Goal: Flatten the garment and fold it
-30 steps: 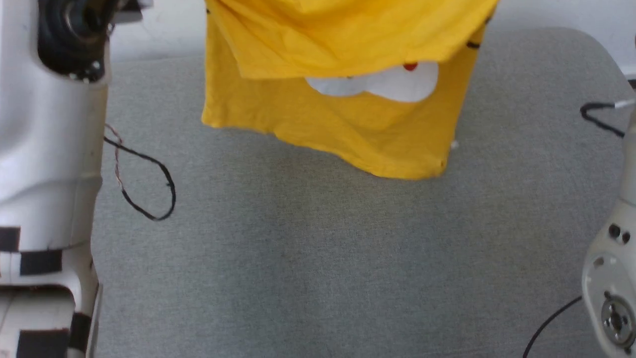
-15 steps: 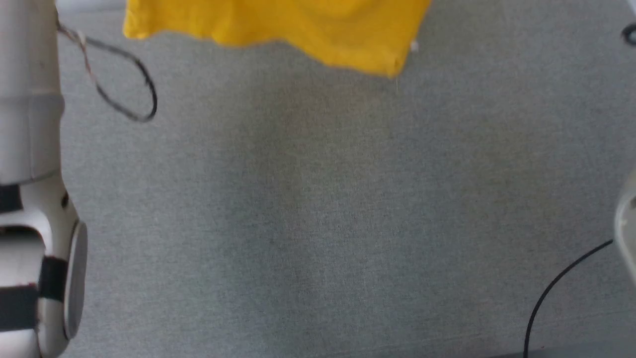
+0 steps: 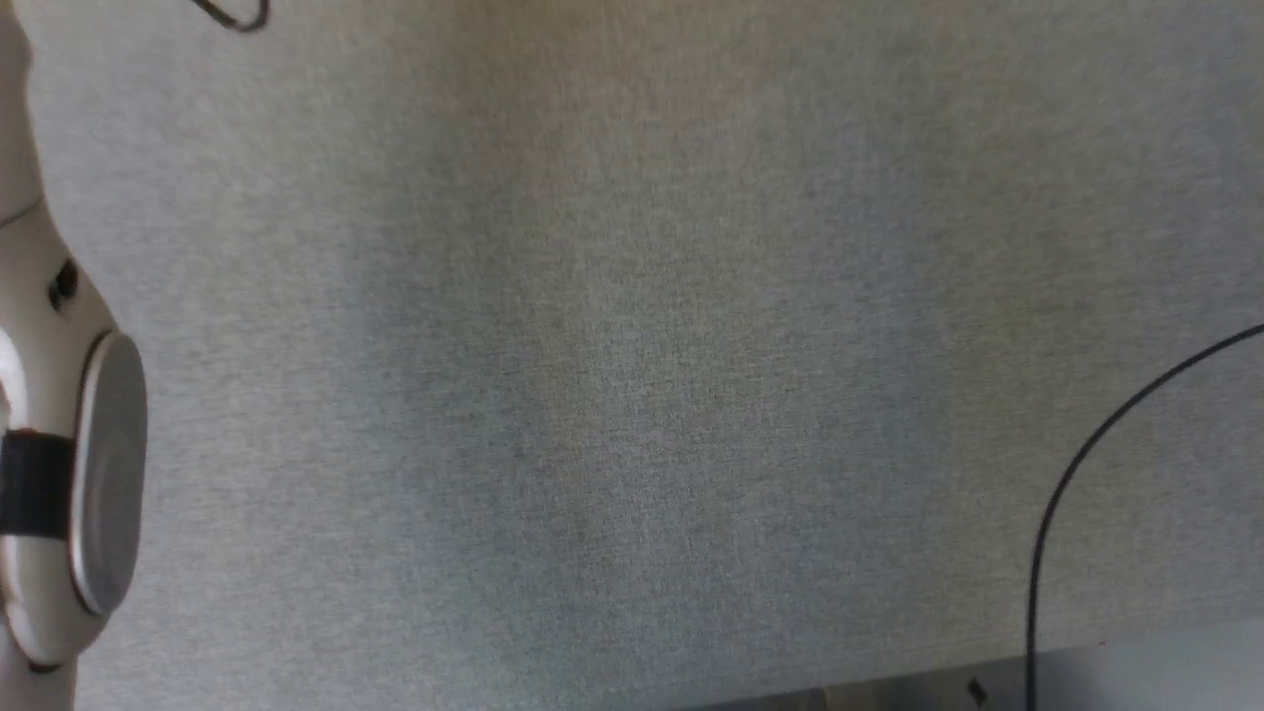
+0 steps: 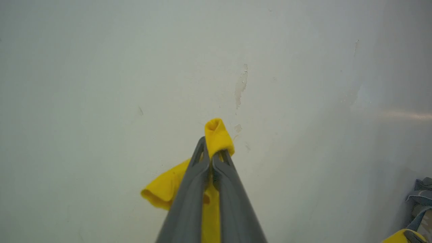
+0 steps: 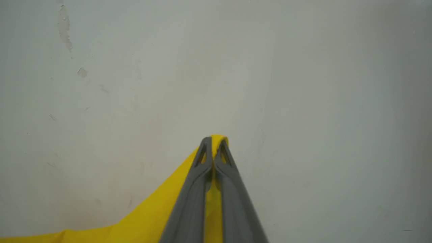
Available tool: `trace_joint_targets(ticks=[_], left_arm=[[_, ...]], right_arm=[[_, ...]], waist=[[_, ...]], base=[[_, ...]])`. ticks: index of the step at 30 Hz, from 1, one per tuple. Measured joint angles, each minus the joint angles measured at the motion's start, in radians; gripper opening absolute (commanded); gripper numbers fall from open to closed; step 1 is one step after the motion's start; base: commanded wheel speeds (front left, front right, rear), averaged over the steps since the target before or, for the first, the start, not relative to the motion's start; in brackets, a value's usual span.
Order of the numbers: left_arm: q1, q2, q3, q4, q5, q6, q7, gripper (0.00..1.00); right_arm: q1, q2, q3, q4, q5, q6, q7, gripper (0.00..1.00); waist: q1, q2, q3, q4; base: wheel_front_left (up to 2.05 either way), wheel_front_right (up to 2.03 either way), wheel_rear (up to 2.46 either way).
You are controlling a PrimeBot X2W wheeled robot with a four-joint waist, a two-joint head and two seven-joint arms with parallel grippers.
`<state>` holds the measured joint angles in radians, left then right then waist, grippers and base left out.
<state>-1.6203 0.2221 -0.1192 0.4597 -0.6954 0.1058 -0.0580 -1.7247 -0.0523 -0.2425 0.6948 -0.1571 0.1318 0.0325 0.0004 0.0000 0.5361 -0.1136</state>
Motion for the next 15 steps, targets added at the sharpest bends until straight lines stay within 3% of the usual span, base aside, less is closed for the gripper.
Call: trace_joint_targets(ticks=[6,15], left_arm=[[-0.086,-0.010,0.023,0.023,-0.031,-0.046,-0.048,0.00],[-0.127,-0.008,0.043,0.074,-0.070,-0.131,-0.102,0.00]], right_arm=[[-0.054,-0.001,-0.052,-0.043,-0.078,0.000,-0.034,0.00],[-0.073,-0.003,-0.019,-0.080,-0.143,0.000,-0.095,0.00]], waist=[[-0.0001,0.0000,0.098,-0.003],[-0.0002,0.0000,0.240,0.001]], base=[[0.00,0.00,0.00],[0.00,0.00,0.00]])
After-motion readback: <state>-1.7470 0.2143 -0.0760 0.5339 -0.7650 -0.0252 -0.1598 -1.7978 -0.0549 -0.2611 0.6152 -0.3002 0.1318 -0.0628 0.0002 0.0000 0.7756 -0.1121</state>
